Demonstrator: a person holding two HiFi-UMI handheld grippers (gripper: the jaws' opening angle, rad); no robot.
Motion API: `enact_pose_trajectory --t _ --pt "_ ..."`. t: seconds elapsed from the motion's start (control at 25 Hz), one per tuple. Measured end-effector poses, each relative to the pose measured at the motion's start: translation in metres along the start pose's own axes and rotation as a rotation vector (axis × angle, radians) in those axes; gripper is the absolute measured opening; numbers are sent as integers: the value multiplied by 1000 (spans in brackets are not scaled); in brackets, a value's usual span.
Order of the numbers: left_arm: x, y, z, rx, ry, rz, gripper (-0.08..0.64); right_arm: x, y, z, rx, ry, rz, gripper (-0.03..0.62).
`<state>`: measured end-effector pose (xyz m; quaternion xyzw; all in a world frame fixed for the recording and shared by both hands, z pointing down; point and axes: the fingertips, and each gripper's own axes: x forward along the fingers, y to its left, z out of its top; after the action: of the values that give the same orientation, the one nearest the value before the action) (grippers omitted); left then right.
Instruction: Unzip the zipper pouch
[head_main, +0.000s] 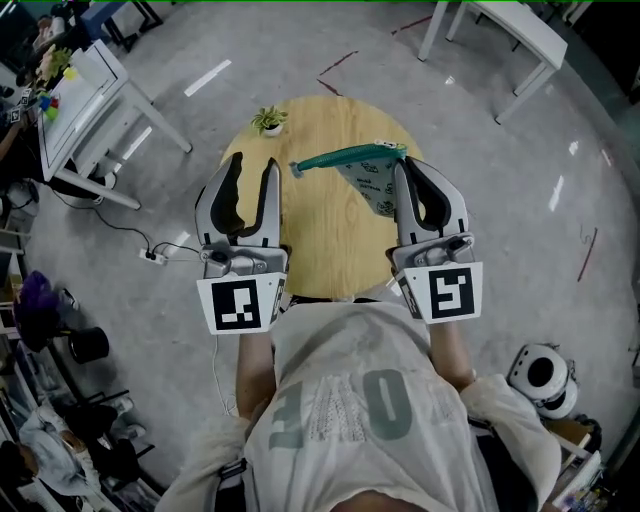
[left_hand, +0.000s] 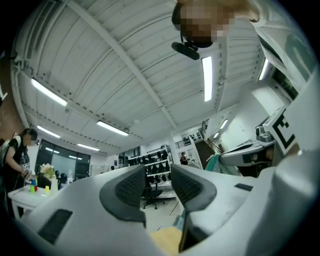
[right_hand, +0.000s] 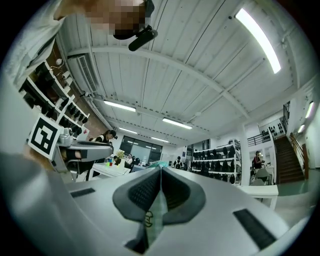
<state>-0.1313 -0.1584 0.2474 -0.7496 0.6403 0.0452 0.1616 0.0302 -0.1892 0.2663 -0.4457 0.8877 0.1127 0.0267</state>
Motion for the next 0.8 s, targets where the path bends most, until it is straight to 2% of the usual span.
enact_pose_trajectory --t 0.08,0.16,0.32,0.4,0.48,0.56,0.64,0.8 --pt "8 -12 13 73 -8 -81 169 0 1 1 -3 3 5 34" --pt "14 -30 22 203 -7 -212 208 -2 4 2 -14 -1 16 34" --pt "19 -73 32 561 -4 -525 238 -3 13 13 -63 -32 78 34" --pt "19 -86 29 740 5 -634 238 -6 18 15 -93 -32 128 34" --pt "18 -92 26 883 -3 -685 238 -9 24 17 -106 -26 179 34" --pt "17 -96 23 985 -13 -708 238 -12 29 21 -110 -22 225 34" --pt "16 -100 17 1060 -15 -731 238 -16 32 24 -121 -21 264 34" --pt "13 -112 6 1163 -27 -780 238 -19 38 23 -147 -3 325 34"
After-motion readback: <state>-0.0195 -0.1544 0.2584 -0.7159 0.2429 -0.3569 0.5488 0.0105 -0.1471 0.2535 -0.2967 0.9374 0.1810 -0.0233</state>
